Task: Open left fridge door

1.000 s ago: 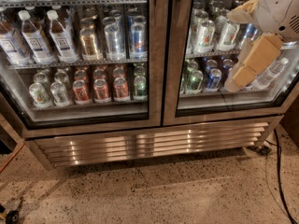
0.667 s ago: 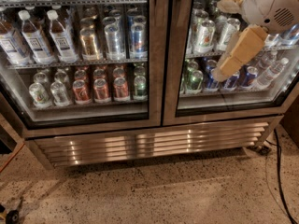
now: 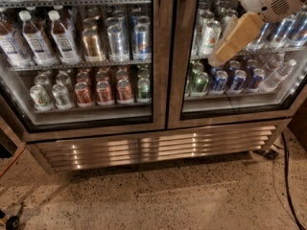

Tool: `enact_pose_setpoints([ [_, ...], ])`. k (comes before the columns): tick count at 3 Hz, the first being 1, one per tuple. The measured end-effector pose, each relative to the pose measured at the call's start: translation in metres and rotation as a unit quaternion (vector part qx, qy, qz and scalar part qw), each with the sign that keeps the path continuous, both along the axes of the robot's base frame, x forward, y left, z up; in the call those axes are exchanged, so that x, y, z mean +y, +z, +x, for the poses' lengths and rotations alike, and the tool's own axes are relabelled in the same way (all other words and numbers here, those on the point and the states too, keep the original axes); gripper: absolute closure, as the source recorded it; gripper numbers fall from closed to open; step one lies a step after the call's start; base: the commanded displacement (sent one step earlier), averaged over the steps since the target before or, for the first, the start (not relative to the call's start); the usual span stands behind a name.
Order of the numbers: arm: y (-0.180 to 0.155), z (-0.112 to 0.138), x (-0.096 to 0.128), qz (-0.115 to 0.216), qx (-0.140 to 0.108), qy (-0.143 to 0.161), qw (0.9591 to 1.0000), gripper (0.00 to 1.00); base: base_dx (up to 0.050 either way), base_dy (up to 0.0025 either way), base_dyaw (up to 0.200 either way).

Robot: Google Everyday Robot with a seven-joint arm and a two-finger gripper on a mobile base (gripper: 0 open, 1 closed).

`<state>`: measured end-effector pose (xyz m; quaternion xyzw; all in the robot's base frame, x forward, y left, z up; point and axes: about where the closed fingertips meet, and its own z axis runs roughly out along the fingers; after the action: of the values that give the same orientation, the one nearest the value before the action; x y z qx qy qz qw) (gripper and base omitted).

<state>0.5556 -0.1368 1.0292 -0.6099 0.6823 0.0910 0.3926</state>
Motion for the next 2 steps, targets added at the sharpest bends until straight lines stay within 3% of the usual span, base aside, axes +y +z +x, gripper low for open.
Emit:
enact_pose_setpoints([
  [1,-0.005,-0.001,-0.002,0.022,0.0,-0.033,0.9992,0.0,0.0,0.0,0.0],
  [2,-0.027,0.011,0.022,0.051,0.025,-0.024,0.9981,0.0,0.0,0.0,0.0],
])
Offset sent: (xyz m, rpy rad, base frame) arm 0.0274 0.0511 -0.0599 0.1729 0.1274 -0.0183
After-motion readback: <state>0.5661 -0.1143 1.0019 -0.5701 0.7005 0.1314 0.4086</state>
